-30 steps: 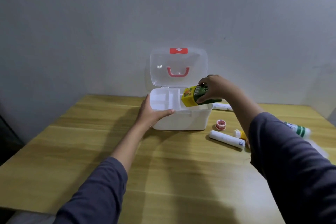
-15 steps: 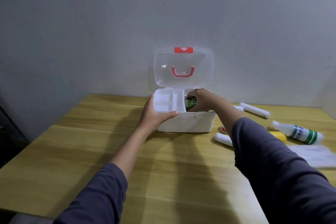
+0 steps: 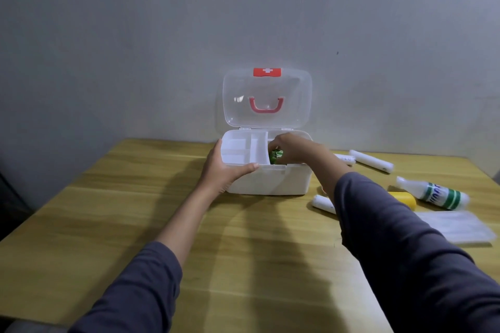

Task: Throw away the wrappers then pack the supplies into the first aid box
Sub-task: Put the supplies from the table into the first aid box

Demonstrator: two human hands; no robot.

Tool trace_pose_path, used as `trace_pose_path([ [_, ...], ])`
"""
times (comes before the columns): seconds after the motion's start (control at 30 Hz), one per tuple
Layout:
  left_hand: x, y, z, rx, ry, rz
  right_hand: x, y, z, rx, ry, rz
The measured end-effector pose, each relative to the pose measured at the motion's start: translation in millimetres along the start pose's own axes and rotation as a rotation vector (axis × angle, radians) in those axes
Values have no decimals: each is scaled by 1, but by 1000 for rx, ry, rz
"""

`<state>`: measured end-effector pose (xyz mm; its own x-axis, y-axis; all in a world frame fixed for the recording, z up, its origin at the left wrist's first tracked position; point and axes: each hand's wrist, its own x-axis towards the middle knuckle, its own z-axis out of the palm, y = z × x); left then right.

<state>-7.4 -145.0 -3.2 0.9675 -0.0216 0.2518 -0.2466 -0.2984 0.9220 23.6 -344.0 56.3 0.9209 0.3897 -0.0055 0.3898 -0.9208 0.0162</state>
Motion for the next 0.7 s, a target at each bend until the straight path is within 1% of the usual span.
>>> trace_pose_path([
  [0.07, -1, 2, -1, 6, -16, -9, -5, 0, -1, 55, 68, 18],
  [0.17, -2, 6, -2, 18, -34, -38, -26, 4, -9, 249, 140, 38],
  [0.23, -2, 8, -2, 2, -35, -53, -49, 8, -18, 355, 224, 61],
  [0.3, -4, 10, -1, -18, -27, -68, -79, 18, -23, 433, 308, 106],
  [0.37, -5, 10, 0, -17, -17, -79, -113, 32, -23, 506, 348, 182],
  [0.47, -5, 11, 1, -8, 1, -100, -164, 54, -16, 583, 336, 313],
  [0.6, -7, 12, 2, 9, 13, -99, -228, 78, 7, 611, 275, 497],
  [0.7, -2, 8, 3, 33, 9, -90, -262, 91, 29, 629, 187, 611],
])
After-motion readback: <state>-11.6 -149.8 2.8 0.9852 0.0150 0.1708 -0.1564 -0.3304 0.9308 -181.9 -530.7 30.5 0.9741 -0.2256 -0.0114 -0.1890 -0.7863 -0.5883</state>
